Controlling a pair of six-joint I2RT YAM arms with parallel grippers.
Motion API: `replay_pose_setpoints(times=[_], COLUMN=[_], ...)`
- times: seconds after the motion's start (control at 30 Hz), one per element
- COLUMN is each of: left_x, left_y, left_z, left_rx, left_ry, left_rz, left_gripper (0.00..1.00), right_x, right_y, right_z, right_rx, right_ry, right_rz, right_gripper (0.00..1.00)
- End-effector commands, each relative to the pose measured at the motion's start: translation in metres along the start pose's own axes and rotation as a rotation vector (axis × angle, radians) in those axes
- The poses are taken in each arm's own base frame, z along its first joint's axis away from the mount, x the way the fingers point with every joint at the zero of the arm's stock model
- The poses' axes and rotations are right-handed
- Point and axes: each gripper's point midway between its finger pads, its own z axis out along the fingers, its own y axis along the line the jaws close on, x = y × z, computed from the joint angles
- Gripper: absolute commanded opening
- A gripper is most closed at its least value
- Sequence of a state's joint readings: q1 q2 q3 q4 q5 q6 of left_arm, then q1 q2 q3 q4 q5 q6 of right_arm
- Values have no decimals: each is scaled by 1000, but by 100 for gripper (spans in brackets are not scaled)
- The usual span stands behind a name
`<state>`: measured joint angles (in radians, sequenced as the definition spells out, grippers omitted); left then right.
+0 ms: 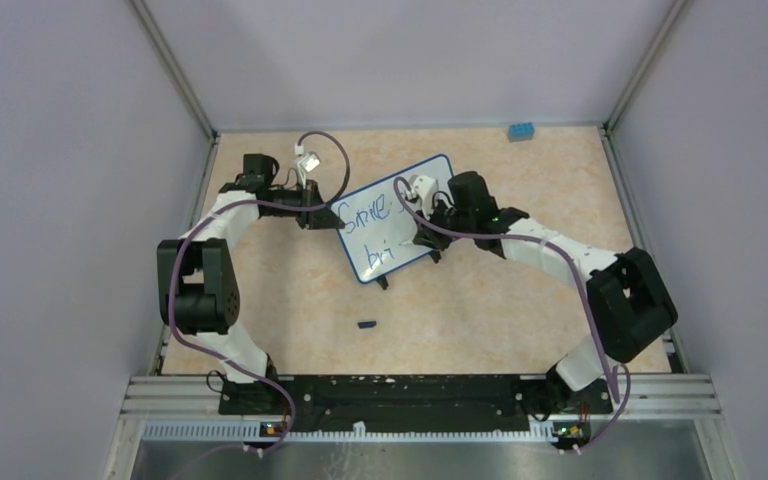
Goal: Write a sentence on the whiteboard
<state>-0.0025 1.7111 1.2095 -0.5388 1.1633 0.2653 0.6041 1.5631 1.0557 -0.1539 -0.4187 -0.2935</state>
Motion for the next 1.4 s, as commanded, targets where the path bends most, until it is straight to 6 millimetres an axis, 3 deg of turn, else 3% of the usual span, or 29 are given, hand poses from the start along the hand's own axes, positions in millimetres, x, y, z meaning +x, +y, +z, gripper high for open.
replay_pose_setpoints(times=[0.0,0.37,0.9,1.37], left_x=[0,-1,-2,-3], left_y=[-1,0,1,0], left_z=[2,2,2,2], left_rx=[-2,-3,-4,-3], left_ry=[9,9,11,10], left_rz=[45,47,48,48], left_gripper=[0,0,0,0], right_x=[-32,-39,-7,4], right_y=[-17,-12,0,-2], right_z=[3,9,18,9], right_rx=[48,28,1,30], right_ry=[-69,-77,0,23], right_rz=[-23,-29,-38,-72], right_gripper=[0,0,0,0])
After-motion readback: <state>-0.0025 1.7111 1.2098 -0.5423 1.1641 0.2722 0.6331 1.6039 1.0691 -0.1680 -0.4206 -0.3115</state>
